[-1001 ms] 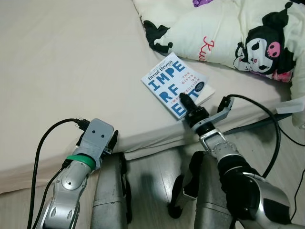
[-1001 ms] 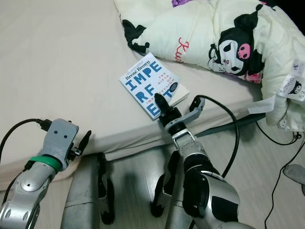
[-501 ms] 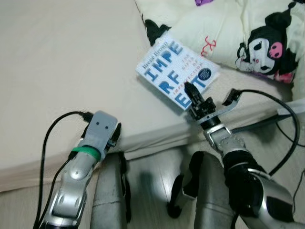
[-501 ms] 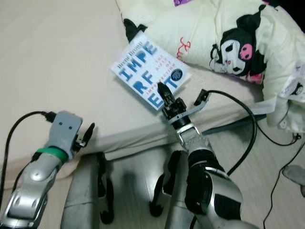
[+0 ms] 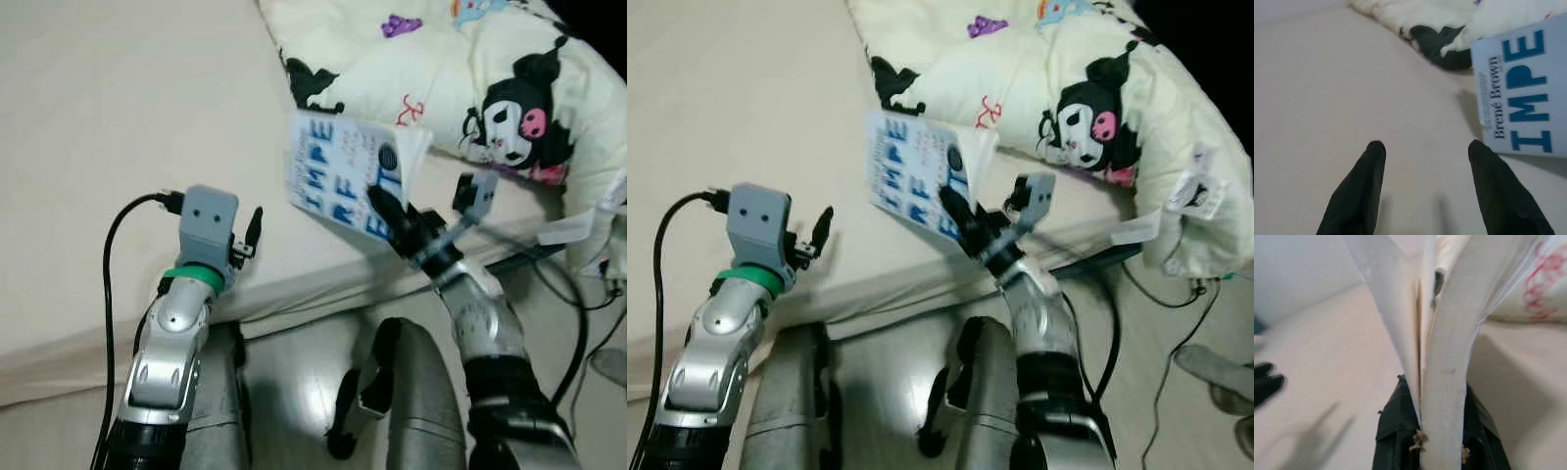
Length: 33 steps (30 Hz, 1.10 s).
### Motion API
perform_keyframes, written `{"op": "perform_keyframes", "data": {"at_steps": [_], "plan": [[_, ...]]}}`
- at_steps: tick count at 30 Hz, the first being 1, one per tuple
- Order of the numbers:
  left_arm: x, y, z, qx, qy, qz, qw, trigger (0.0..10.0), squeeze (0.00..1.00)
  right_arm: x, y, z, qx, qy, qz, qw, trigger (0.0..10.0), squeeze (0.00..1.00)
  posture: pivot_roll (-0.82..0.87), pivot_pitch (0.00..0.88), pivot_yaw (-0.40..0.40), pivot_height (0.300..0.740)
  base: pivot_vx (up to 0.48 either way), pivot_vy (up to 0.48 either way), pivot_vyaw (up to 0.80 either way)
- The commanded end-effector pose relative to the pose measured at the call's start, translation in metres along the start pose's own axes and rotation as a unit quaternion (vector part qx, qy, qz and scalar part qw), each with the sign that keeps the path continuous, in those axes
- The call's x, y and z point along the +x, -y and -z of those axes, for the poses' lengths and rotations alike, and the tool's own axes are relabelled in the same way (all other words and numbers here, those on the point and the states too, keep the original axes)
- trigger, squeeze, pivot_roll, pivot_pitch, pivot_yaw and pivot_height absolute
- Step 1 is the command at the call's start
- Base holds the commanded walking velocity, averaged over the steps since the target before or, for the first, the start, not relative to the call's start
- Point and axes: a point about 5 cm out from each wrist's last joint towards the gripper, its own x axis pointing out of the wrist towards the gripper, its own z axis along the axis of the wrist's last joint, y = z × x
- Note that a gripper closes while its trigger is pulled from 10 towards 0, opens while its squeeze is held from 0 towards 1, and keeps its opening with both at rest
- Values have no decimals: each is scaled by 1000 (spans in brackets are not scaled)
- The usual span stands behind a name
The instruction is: Clean up the room
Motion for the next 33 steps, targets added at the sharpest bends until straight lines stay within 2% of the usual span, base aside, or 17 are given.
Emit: {"op": "perform_keyframes", "data": {"at_steps": [1,2,4,5,7,9,10,11,12,30,33], "plan": [[-1,0,2,-11,-6,-2,1000,10000,0,-4,1,-7,-35,14,13,999,10000,0,40,108,-16,560,0,0,0],[1,1,-1,-18,2,-4,1000,10000,0,-9,2,-8,-56,14,26,998,10000,0,35,101,-18,560,0,0,0],[1,1,-1,-18,2,-4,1000,10000,0,-9,2,-8,-56,14,26,998,10000,0,35,101,-18,560,0,0,0],[5,5,-4,-24,10,1,1000,10000,0,-11,-1,-14,-96,23,36,994,10000,0,3,64,-23,560,0,0,0],[5,5,-4,-24,10,1,1000,10000,0,-11,-1,-14,-96,23,36,994,10000,0,3,64,-23,560,0,0,0],[11,16,-6,-30,21,13,999,10000,0,-7,-3,-27,-167,44,55,983,10000,0,-1,40,-28,565,0,0,0],[11,16,-6,-30,21,13,999,10000,0,-7,-3,-27,-167,44,55,983,10000,0,-1,40,-28,565,0,0,0],[13,20,-8,-34,24,16,999,10000,0,-4,-5,-32,-197,50,65,977,10000,0,1,32,-31,570,0,0,0],[15,23,-9,-36,27,18,999,10000,0,-2,-5,-34,-207,54,71,974,10000,0,2,28,-33,575,0,0,0],[19,32,-1,-32,16,23,999,10000,0,-1,-7,-32,-224,51,84,970,10000,0,-2,19,-36,625,0,0,0],[24,33,0,-32,16,23,999,10000,0,-2,-5,-29,-229,50,95,967,10000,0,-2,17,-34,640,0,0,0]]}}
